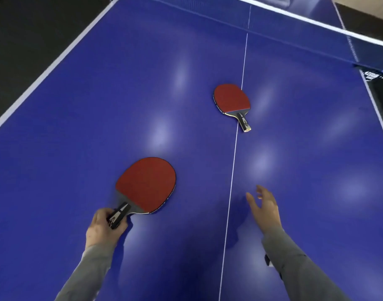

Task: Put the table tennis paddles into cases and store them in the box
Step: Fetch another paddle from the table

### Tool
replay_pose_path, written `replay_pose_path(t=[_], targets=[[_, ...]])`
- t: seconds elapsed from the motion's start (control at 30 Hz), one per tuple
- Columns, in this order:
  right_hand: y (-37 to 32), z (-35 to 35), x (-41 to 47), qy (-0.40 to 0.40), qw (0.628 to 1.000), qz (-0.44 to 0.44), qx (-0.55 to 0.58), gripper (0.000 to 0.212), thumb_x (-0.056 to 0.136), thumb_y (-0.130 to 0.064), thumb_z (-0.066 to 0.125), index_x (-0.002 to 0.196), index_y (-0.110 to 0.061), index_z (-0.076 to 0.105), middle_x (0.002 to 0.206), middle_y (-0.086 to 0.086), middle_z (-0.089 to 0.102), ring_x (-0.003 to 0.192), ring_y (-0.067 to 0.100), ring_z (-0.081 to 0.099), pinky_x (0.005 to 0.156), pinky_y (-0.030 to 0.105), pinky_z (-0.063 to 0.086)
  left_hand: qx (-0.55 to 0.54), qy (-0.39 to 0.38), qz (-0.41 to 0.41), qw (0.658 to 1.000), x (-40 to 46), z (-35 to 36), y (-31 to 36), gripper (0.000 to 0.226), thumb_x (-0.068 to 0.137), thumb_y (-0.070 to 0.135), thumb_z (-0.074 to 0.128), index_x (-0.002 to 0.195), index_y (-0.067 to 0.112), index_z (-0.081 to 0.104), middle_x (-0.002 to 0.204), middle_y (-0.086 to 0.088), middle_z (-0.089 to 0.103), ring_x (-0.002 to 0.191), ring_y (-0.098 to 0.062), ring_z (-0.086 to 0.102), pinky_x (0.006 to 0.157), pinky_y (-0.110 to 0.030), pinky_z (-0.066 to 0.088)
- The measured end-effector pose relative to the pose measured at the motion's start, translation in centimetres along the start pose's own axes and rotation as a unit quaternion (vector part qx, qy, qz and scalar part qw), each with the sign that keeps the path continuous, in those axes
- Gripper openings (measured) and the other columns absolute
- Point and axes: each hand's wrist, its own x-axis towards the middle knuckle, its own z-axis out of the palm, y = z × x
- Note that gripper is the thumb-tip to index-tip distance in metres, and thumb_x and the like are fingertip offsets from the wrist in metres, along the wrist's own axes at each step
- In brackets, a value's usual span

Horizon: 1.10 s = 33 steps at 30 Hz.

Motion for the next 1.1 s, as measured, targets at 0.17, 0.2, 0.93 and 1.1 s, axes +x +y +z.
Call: replay_pose_path(t=[0.17, 0.2, 0.93, 1.1], targets=[[-2.0, 0.1, 4.8, 0.024, 0.999, -0.003, 0.023, 0.050, 0.091, -0.030, 0.062, 0.136, -0.015, 0.045, 0.128, 0.005, 0.053, 0.117, 0.021, 0.050, 0.100, 0.041, 0.042, -0.051, 0.037, 0.019, 0.998, 0.7, 1.8, 4.9, 0.032, 0.072, 0.016, 0.079, 0.089, 0.017, 0.052, 0.085, 0.001, 0.055, 0.075, -0.023, 0.050, 0.068, -0.032, 0.036], [-2.5, 0.0, 5.9, 0.029, 0.999, -0.004, 0.027, 0.051, 0.090, -0.030, 0.062, 0.136, -0.015, 0.045, 0.128, 0.005, 0.053, 0.118, 0.021, 0.049, 0.101, 0.041, 0.041, -0.058, 0.045, 0.028, 0.997, 1.0, 2.3, 6.2, 0.032, 0.072, 0.014, 0.079, 0.089, 0.015, 0.053, 0.085, 0.000, 0.054, 0.074, -0.022, 0.049, 0.068, -0.030, 0.035], [-7.7, 4.7, 28.2, 0.111, 0.986, -0.082, -0.095, 0.044, 0.084, -0.036, 0.066, 0.111, -0.003, 0.054, 0.114, 0.015, 0.058, 0.111, 0.035, 0.049, 0.092, 0.043, 0.035, -0.148, 0.135, -0.042, 0.979, 5.0, 13.5, 17.0, 0.025, 0.078, 0.028, 0.073, 0.090, 0.018, 0.054, 0.086, -0.001, 0.060, 0.076, -0.023, 0.055, 0.071, -0.033, 0.042], [-8.6, 4.3, 28.2, 0.080, 0.989, -0.099, -0.072, 0.036, 0.087, -0.029, 0.061, 0.102, 0.000, 0.047, 0.099, 0.018, 0.060, 0.096, 0.039, 0.052, 0.084, 0.041, 0.037, -0.147, 0.129, -0.052, 0.979, 4.4, 13.7, 17.2, 0.025, 0.079, 0.030, 0.072, 0.089, 0.021, 0.052, 0.075, 0.007, 0.059, 0.069, -0.017, 0.054, 0.069, -0.033, 0.044]])
